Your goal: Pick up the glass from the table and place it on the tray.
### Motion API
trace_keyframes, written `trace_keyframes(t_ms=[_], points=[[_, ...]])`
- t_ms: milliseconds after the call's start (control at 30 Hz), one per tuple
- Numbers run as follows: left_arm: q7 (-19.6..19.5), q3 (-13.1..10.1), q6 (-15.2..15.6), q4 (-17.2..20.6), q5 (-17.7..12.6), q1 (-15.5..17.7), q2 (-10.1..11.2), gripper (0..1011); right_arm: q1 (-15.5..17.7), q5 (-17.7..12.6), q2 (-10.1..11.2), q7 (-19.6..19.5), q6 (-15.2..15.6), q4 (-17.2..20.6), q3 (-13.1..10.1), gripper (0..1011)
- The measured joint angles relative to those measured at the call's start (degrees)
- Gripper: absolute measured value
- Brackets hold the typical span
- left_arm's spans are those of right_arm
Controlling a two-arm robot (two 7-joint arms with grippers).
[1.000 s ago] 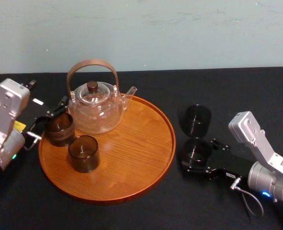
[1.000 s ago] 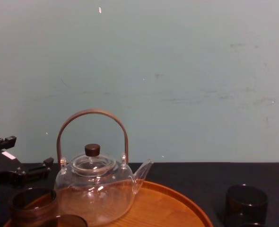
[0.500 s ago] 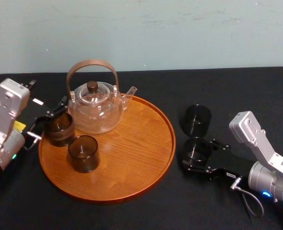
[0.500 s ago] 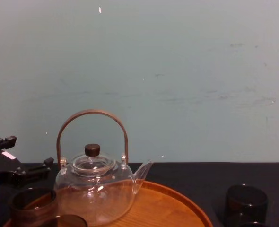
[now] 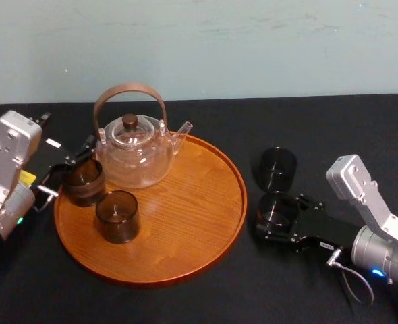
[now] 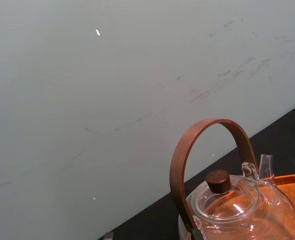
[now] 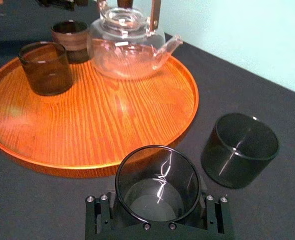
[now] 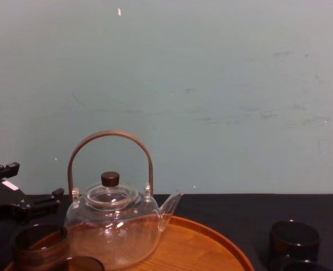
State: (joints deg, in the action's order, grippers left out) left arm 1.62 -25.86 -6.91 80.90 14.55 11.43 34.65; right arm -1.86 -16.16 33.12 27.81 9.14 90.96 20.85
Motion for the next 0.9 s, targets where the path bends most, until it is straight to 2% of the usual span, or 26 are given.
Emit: trace_keyframes(t_ms=[433,900], points=[[0.00,0.00,0.00,0.00,0.00,0.00,0.00,1001,2.16,-0.29,1.92,-0.02,-1.40,4.86,-0.27,907],[0.00,0.00,0.00,0.00,0.00,0.00,0.00,1001,2.95,0.53,2.85,1.07,-1.66,9.04,2.05,907]])
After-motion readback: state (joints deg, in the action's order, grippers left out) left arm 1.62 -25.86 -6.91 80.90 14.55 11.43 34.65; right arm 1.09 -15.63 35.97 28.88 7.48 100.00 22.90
